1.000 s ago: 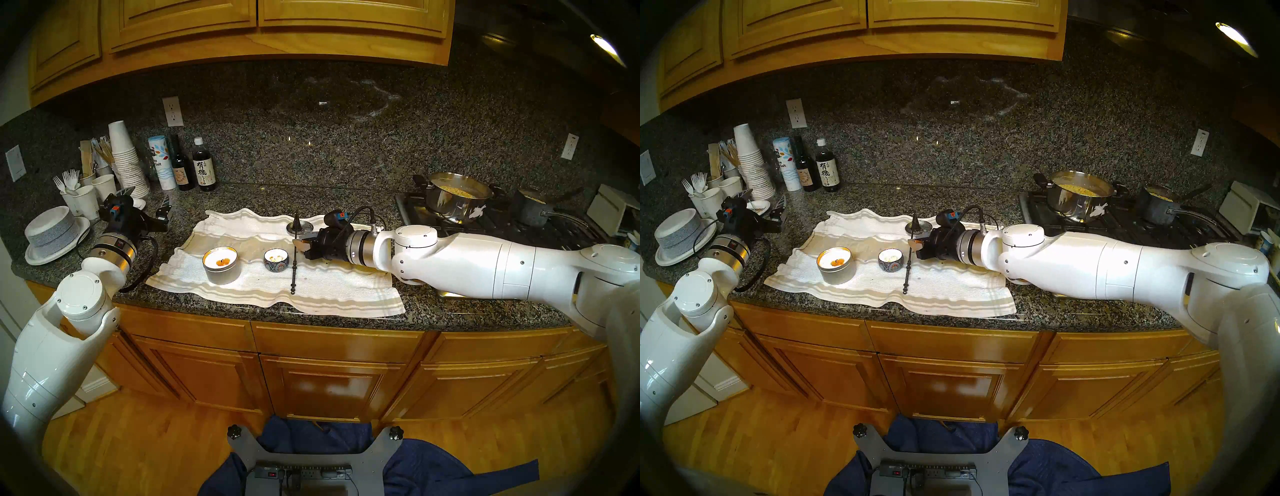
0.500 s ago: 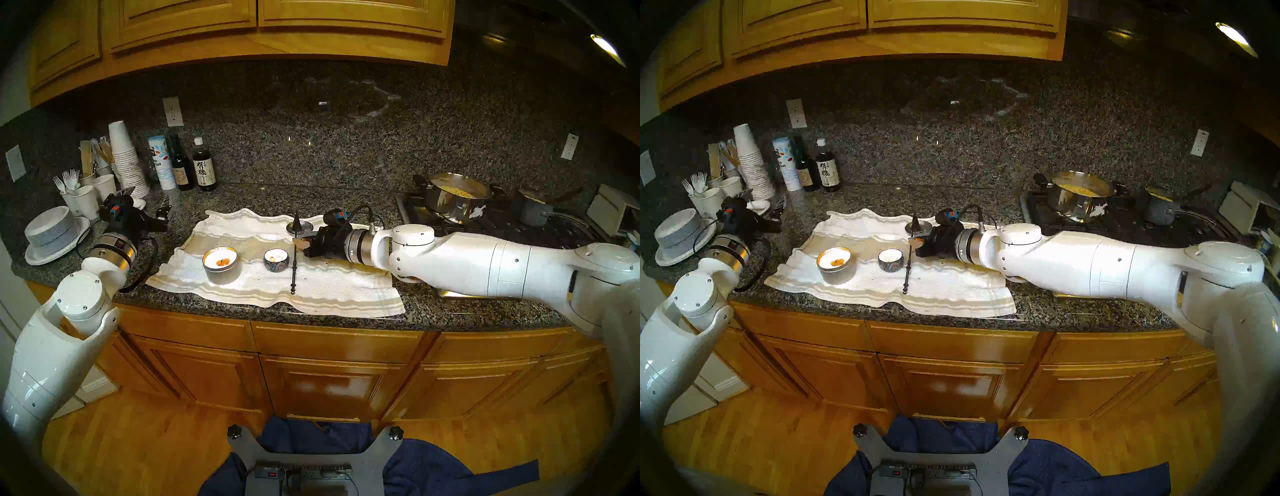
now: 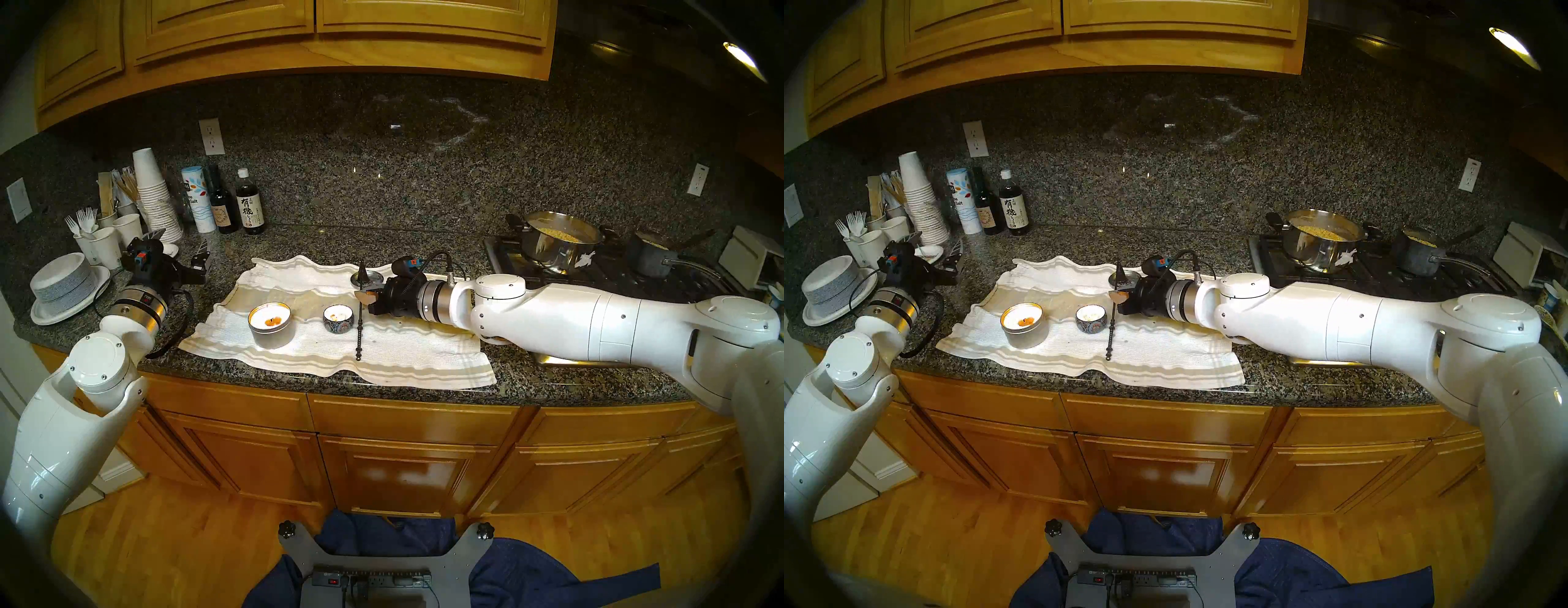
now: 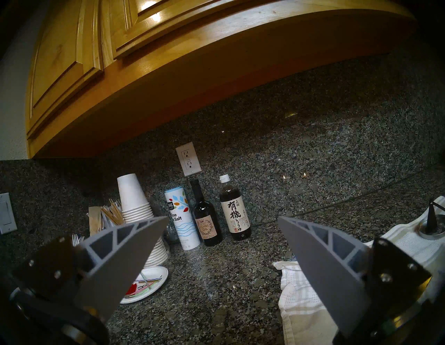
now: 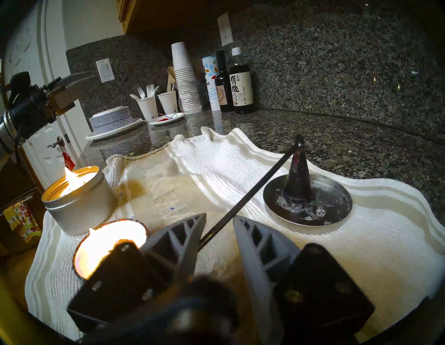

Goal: Put out candle flame

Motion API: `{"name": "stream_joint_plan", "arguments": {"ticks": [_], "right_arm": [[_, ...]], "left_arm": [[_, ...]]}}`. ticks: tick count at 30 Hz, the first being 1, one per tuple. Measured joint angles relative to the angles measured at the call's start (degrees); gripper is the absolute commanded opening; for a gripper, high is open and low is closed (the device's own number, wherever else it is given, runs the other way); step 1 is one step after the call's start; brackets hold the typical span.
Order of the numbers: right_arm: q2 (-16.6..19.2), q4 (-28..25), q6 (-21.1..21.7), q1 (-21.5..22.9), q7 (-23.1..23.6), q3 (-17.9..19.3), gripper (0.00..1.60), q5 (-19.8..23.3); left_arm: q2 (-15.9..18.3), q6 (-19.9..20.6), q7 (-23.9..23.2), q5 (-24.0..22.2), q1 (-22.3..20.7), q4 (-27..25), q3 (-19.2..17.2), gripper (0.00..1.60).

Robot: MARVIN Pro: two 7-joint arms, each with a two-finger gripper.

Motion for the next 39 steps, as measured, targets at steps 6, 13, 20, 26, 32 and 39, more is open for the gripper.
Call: {"name": "stream_joint_plan", "arguments": {"ticks": [6,13,20,26,32,39], "right_arm": [[-0.7,1.0,0.0,0.0,0.7,-0.1,0.73,0.4],[-1.3,2.1,0.0,0.0,1.5,-0.1,0.82,0.8],[-1.5,2.8,0.0,0.0,1.8,-0.4,0.88,0.9],[-1.3,2.6,0.0,0.0,1.8,-0.5,0.77,0.9],[-1.2,2.4,0.0,0.1,2.0,-0.5,0.57,0.9],[-1.1,2.4,0.1,0.1,2.1,-0.5,0.49,1.0]], "left_arm": [[0.0,0.0,0.0,0.0,0.0,0.0,0.0,1.60],[0.0,0.0,0.0,0.0,0.0,0.0,0.0,1.60],[0.1,0.0,0.0,-0.1,0.0,0.0,0.0,1.60],[0.1,0.0,0.0,-0.1,0.0,0.0,0.0,1.60],[0.1,-0.1,0.0,-0.1,0.1,0.0,0.0,1.60],[0.1,-0.1,0.1,-0.1,0.1,0.0,0.0,1.60]]}}
